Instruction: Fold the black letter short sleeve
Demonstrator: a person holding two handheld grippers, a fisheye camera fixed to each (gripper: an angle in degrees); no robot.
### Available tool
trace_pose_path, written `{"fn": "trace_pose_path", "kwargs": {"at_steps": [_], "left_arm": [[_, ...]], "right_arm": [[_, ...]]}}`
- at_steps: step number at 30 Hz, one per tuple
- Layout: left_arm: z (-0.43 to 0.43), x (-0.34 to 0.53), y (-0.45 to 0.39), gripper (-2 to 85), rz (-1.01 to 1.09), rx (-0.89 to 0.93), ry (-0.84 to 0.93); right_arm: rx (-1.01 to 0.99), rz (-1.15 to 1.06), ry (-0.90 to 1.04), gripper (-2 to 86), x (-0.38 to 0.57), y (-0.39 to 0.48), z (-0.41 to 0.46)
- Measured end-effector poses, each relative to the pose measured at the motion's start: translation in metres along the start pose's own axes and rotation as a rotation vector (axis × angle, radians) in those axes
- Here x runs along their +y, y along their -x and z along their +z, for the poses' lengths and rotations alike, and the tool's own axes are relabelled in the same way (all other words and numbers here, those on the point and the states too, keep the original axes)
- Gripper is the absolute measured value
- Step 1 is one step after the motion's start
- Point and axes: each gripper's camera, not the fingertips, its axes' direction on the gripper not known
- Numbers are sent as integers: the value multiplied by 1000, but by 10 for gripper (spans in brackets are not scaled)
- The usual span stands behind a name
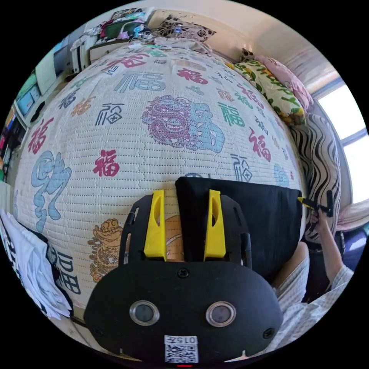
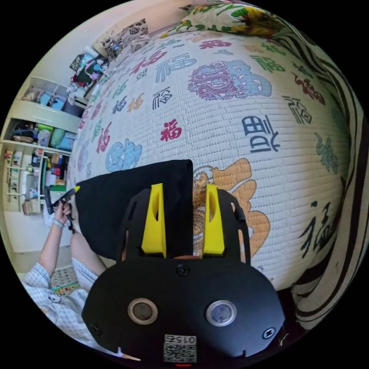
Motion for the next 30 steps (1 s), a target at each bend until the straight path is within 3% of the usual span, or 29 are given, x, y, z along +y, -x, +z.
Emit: {"fn": "trace_pose_path", "kwargs": {"at_steps": [2, 5, 12, 17, 22, 26, 30], "left_arm": [[1, 2, -15, 65, 127, -67, 26], [5, -3, -22, 31, 201, 6, 100], [-48, -38, -7, 14, 232, 190, 66], [-59, -81, -23, 15, 323, 167, 88], [-68, -142, -15, 25, 229, 215, -80], [-51, -175, 6, 53, 51, 90, -127], [-51, -134, 11, 75, 70, 241, -120]], "right_arm": [[98, -70, 25, 81, 0, 12, 2], [95, -133, 62, 43, -2, 23, 4], [-127, -107, 16, 30, -16, -4, -40], [-83, -182, -2, 29, -44, 1, -59], [-58, -148, -106, 39, -91, 1, -62], [84, -39, -116, 45, -127, -15, -45], [-74, -130, -84, 68, -94, -25, -35]]}}
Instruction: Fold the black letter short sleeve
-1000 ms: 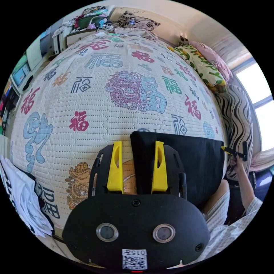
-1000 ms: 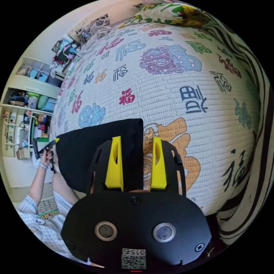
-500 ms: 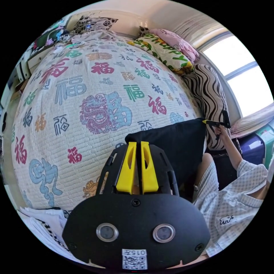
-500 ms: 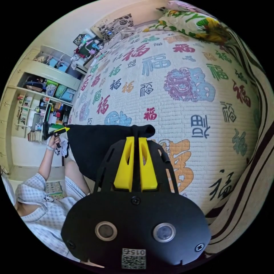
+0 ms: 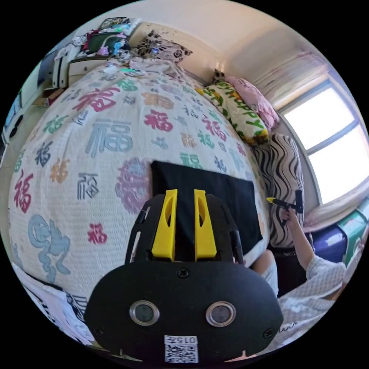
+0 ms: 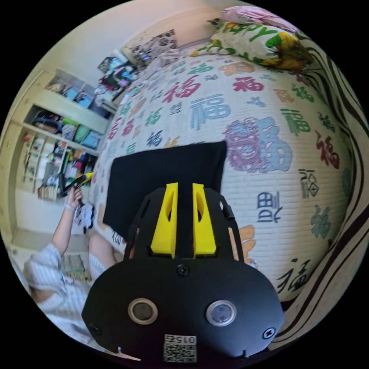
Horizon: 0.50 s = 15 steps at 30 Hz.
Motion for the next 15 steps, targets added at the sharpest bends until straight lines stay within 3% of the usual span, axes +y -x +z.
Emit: {"fn": "trace_pose_path", "kwargs": {"at_steps": [2, 8, 12, 15], "left_arm": [[10, 54, -11, 87, 17, 36, 111], [57, 158, -22, 99, -142, 131, 236], [93, 158, -34, 105, -266, 178, 255], [129, 130, -49, 66, -311, 52, 381]], "right_arm": [[-126, -154, 37, 73, 50, 9, 10], [-132, -395, 110, 88, 147, 43, 69], [-117, -446, 186, 101, 154, 59, 116], [-6, -410, 243, 87, 150, 60, 156]]}}
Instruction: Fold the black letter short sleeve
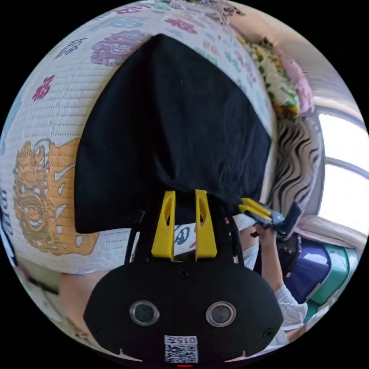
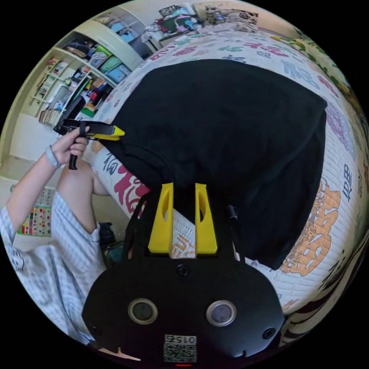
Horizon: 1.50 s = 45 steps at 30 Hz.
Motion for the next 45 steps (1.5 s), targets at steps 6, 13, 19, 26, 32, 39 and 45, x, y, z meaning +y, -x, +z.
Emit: {"fn": "trace_pose_path", "kwargs": {"at_steps": [6, 13, 19, 26, 32, 39, 45], "left_arm": [[11, -74, -88, 73, 168, -420, 486], [40, -65, -87, 137, 279, -339, 529], [5, -27, -21, 86, 180, -152, 207], [-14, 14, 66, 4, 62, 158, 36], [-29, 63, 99, 11, 49, 305, -83], [-24, 80, 105, 41, 17, 377, -104], [-41, 118, 106, -4, 54, 366, -146]], "right_arm": [[-7, 115, 52, 67, -14, -21, 19], [-23, 80, 29, 65, -15, -39, 46], [-68, 82, -14, 60, -10, -54, 68], [-3, 59, 3, 6, -14, -60, 95], [72, -23, -33, 75, -19, -50, 124], [161, -111, 31, 76, -56, -39, 179], [102, -89, 1, 43, -65, -49, 181]]}}
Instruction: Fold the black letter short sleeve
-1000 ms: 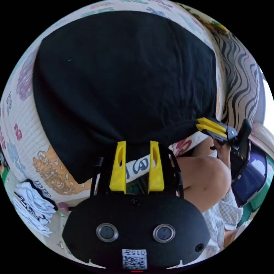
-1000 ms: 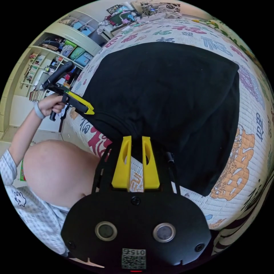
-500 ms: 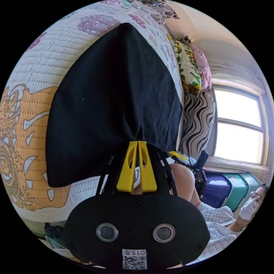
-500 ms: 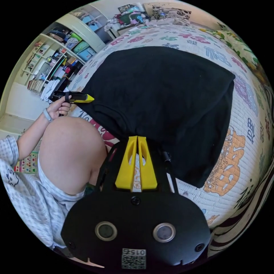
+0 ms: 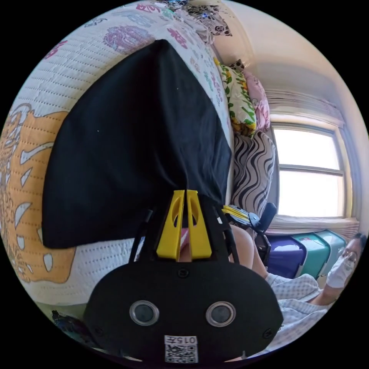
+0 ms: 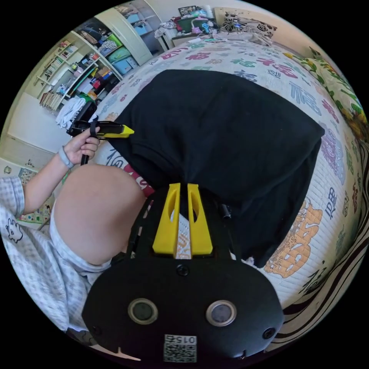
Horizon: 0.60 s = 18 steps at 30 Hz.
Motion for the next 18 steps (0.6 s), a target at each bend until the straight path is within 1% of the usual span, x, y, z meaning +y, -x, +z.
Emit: {"fn": "trace_pose_path", "kwargs": {"at_steps": [2, 4, 6, 8, 10, 13, 15, 17, 18], "left_arm": [[-23, 29, -7, -6, 20, 51, -59], [-34, 49, -10, -5, 36, 49, -80], [-35, 65, -10, -4, 56, 0, -76], [-25, 78, -2, 2, 46, -79, -46], [-28, 88, 0, 11, 44, -77, -43], [-62, 114, -16, 40, 110, -113, -134], [-91, 135, -25, 61, 149, -176, -228], [-125, 163, -30, 84, 147, -355, -364], [-130, 169, -29, 89, 142, -403, -393]], "right_arm": [[-15, -19, -32, 42, 1, 3, -6], [-17, -45, -30, 43, -1, 7, -5], [-19, -67, 18, 46, -5, 10, 9], [22, -64, 125, 61, -14, 11, 42], [4, -12, 145, 72, -21, 6, 55], [-99, 66, 77, 87, -33, -4, 45], [-89, 100, 29, 93, -45, -9, 34], [-81, 119, -16, 96, -70, -11, 23], [-88, 116, -27, 97, -78, -10, 21]]}}
